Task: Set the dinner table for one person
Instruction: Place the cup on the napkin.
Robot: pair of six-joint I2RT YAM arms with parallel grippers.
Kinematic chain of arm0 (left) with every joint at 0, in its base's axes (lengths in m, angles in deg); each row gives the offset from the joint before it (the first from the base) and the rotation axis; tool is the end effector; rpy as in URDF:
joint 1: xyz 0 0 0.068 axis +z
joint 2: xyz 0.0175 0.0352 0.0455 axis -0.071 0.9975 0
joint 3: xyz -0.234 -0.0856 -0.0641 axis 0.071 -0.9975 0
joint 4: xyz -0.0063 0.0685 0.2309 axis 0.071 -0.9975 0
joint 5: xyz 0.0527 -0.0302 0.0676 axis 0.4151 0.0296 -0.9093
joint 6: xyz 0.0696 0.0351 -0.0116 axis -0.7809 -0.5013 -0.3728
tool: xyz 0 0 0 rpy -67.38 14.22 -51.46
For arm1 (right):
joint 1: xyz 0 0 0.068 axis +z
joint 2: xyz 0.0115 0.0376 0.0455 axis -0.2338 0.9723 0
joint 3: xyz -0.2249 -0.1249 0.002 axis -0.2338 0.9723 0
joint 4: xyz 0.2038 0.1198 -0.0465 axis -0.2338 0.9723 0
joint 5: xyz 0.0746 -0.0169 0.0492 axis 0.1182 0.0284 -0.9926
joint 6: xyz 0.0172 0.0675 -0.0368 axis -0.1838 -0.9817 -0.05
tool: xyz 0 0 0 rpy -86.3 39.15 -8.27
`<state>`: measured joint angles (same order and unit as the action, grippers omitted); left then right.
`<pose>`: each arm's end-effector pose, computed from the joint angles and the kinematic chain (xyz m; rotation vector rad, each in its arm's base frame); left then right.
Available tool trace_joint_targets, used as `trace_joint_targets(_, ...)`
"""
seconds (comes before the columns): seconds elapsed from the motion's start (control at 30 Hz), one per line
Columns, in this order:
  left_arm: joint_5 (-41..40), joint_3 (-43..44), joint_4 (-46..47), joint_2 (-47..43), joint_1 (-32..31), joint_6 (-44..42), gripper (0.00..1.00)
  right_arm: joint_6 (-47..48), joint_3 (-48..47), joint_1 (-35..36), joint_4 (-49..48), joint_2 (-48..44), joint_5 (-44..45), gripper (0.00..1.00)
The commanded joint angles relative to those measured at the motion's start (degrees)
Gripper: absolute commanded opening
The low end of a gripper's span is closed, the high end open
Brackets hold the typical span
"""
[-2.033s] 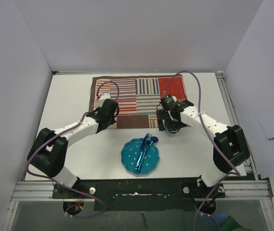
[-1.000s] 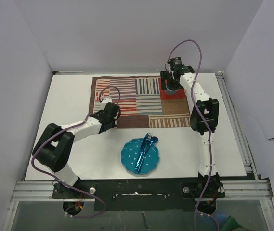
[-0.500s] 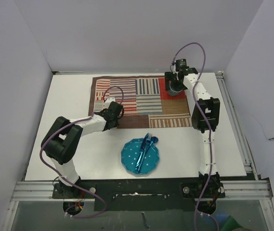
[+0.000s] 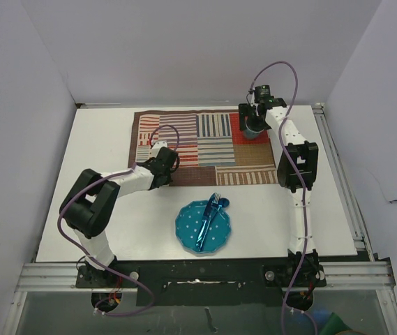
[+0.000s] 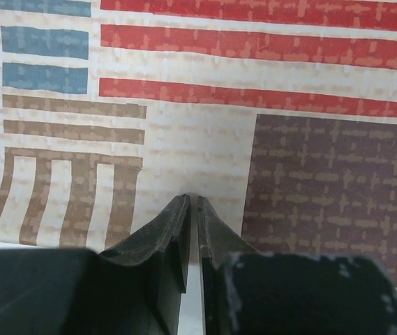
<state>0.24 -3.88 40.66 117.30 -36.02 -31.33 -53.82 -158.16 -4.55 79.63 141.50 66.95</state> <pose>0.3099 -0.1581 0.1258 -0.1684 2.4050 0.0851 0.5183 0.0803 0.1691 0.0179 2.5505 0.0973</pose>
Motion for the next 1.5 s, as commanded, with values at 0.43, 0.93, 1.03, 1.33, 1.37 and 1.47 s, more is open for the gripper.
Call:
trace_joint_targets(0.43,9.74,4.84,9.21,-5.16,-4.92,-1.95,0.09,6.87,-1.34,-1.08,-8.62,4.72,-4.7,0.0)
trace_joint_targets(0.93,9.52,3.28,9.19,-4.67,-5.01,-0.73,0.09,11.43,2.63,-1.22,-14.8,5.45,-4.95,0.68)
trace_joint_targets(1.03,9.71,2.99,9.35,-4.29,-5.02,-0.61,0.09,11.43,2.59,-1.24,-14.68,5.27,-5.43,0.76)
trace_joint_targets(1.33,9.35,2.75,9.31,-4.01,-5.5,-0.55,0.09,11.93,0.69,-1.24,-11.36,5.19,-5.73,0.87)
trace_joint_targets(1.37,9.41,2.59,9.46,-3.98,-5.61,-0.48,0.09,12.09,0.76,-1.24,-11.25,4.91,-5.44,0.88)
trace_joint_targets(1.47,9.96,2.46,9.75,-3.71,-5.74,-0.18,0.09,12.44,0.52,-1.21,-11.04,3.86,-4.65,0.9)
